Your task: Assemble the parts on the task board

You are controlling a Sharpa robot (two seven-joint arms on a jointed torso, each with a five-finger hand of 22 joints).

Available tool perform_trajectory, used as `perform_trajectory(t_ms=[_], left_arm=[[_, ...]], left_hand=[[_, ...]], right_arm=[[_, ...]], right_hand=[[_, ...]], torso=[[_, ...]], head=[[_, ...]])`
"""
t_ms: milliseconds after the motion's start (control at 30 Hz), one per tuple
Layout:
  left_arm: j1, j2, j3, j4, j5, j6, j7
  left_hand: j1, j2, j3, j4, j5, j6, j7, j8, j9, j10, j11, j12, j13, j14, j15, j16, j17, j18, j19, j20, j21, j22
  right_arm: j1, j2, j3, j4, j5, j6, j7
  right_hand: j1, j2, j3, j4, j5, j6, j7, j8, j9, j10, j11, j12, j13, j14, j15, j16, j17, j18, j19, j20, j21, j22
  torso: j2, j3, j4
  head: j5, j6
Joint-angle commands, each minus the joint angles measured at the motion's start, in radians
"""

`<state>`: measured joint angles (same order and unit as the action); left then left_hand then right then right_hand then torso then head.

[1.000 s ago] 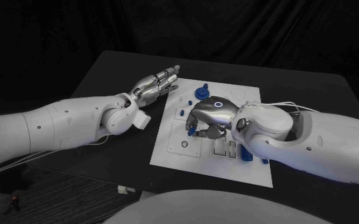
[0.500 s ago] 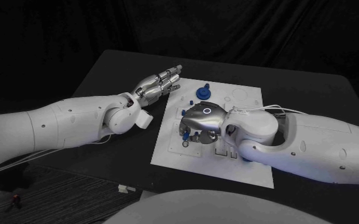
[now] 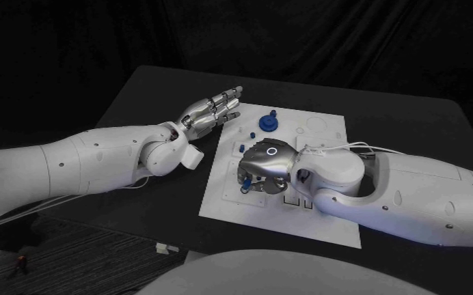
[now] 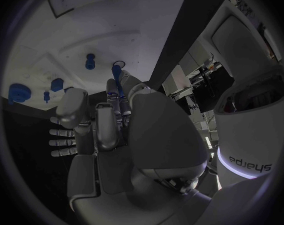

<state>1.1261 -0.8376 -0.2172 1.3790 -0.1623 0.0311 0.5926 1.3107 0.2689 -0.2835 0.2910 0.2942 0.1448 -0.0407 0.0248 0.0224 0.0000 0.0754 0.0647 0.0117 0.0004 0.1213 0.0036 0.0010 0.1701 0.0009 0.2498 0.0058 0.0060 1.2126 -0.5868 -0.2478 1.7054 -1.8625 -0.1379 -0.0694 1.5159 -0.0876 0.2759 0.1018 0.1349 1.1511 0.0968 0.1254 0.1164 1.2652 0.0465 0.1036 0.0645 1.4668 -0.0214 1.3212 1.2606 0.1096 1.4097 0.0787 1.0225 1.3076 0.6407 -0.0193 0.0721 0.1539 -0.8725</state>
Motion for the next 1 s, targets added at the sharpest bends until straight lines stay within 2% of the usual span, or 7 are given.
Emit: perform_trajectory(t_ms=[33, 367, 733, 1000], left_arm=[[-0.002, 0.002, 0.001, 0.0, 0.005, 0.004, 0.021], [-0.003, 0.004, 0.001, -0.001, 0.005, 0.011, 0.019], [-0.007, 0.005, 0.001, -0.003, 0.005, 0.017, 0.017], [-0.01, 0.004, 0.001, -0.002, 0.005, 0.022, 0.014]], left_hand=[[0.01, 0.003, 0.006, 0.0, 0.006, 0.001, 0.005, 0.002, 0.001, 0.001, 0.008, -0.007, 0.0, 0.0, -0.007, -0.004, -0.001, 0.009, 0.001, -0.006, -0.004, -0.001], [0.011, 0.003, 0.006, 0.0, 0.009, -0.001, 0.006, 0.002, 0.001, 0.0, 0.006, -0.007, -0.001, 0.0, -0.003, -0.004, -0.001, 0.009, 0.001, -0.006, -0.004, -0.001], [0.012, 0.004, 0.007, 0.0, 0.012, -0.002, 0.006, 0.002, 0.001, 0.0, 0.005, -0.008, -0.001, 0.0, 0.004, -0.004, -0.001, 0.009, 0.001, -0.006, -0.004, -0.001], [0.013, 0.004, 0.007, 0.0, 0.013, -0.002, 0.006, 0.002, 0.001, 0.0, 0.005, -0.008, -0.001, 0.0, 0.007, -0.004, -0.001, 0.009, 0.001, -0.005, -0.003, 0.0]], right_arm=[[-0.005, 0.001, 0.001, -0.001, -0.017, 0.021, -0.011], [-0.021, 0.008, 0.001, -0.013, -0.017, 0.018, -0.01], [-0.034, 0.015, 0.001, -0.021, -0.017, 0.003, -0.01], [-0.037, 0.023, 0.001, -0.023, -0.017, -0.015, -0.006]], right_hand=[[0.002, -0.005, 0.004, -0.001, 0.006, 0.012, 0.008, 0.005, 0.024, 0.005, 0.0, -0.007, 0.001, 0.034, -0.008, 0.002, -0.001, -0.013, 0.006, -0.003, 0.0, 0.136], [0.002, -0.005, 0.005, -0.003, 0.005, 0.014, 0.008, 0.004, 0.025, 0.009, -0.001, -0.007, 0.002, 0.034, -0.008, 0.002, -0.001, -0.013, 0.006, -0.003, 0.0, 0.136], [-0.001, -0.007, 0.006, -0.003, 0.001, 0.016, 0.008, 0.004, 0.025, 0.014, -0.001, -0.007, 0.003, 0.033, -0.008, 0.0, -0.003, -0.013, 0.006, -0.003, 0.001, 0.136], [-0.002, -0.006, 0.006, -0.003, -0.001, 0.016, 0.008, 0.003, 0.025, 0.016, -0.002, -0.008, 0.003, 0.033, -0.009, 0.0, -0.003, -0.013, 0.006, -0.003, 0.0, 0.136]], torso=[[-0.001, -0.0006, -0.0018], [-0.001, -0.0013, -0.0002], [0.0, -0.0013, 0.0012], [0.0, -0.0018, -0.0016]], head=[[0.002, 0.0], [0.005, 0.0], [0.002, 0.0], [0.008, 0.0]])
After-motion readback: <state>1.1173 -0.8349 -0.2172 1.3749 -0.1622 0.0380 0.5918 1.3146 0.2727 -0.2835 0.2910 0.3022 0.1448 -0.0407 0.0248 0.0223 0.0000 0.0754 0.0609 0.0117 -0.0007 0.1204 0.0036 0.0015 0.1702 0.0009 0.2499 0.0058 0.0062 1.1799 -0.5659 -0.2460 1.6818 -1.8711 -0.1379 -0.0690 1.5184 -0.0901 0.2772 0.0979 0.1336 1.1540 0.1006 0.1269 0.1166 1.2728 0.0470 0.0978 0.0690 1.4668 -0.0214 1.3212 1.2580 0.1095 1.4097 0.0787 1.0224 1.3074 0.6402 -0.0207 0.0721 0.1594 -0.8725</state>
